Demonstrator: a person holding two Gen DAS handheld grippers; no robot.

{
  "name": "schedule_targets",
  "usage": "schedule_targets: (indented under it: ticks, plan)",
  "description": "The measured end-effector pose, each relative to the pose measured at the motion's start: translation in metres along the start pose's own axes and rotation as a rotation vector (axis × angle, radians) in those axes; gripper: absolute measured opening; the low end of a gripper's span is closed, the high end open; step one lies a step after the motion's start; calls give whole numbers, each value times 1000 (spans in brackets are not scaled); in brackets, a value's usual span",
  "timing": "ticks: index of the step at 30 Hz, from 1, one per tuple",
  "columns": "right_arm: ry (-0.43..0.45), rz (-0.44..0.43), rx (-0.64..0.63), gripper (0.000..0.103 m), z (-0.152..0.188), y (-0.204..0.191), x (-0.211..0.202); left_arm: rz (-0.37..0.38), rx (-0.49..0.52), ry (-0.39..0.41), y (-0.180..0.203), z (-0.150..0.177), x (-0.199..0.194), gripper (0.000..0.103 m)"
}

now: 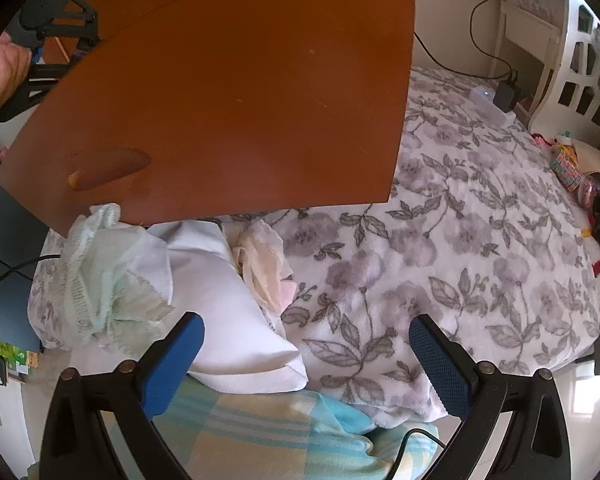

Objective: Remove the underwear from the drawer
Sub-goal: 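Close the left tool on the navy sock's edge, then pull the navy sock up out of the drawer with the left tool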

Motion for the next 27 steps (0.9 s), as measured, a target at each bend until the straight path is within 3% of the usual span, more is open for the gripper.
schedule_targets:
  ticks: [2,9,13,15,22,27]
  plan:
    - [1,-1,-1,103,1,-1,-1,-37,83,-23,14,-6,-2,3]
    - [-1,-4,8,103,-1,1,-1,-196,512,-164,47,-13,12,5]
    - [-11,-9,10,103,-1,2,2,-260,714,-236,67,-8,40,34]
    - [-13,-11,10,103,-1,2,4,-279,792,-265,72,-8,50,34]
    - [-25,-11,24,103,-4,7,10,-376,974,-325,80,-8,80,34]
    - [-34,-12,28,103,-5,8,14,-409,1035,-358,81,-5,97,35]
Point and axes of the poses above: each gripper's, at about its wrist camera, not at the fingertips, and x roughly the way its jaws point, y to its right, z to its underside, the point moved 5 cm from there along x, roughly the way its jaws point, and after that the axes turned 14 degrees about x, right-handed, at the moved point
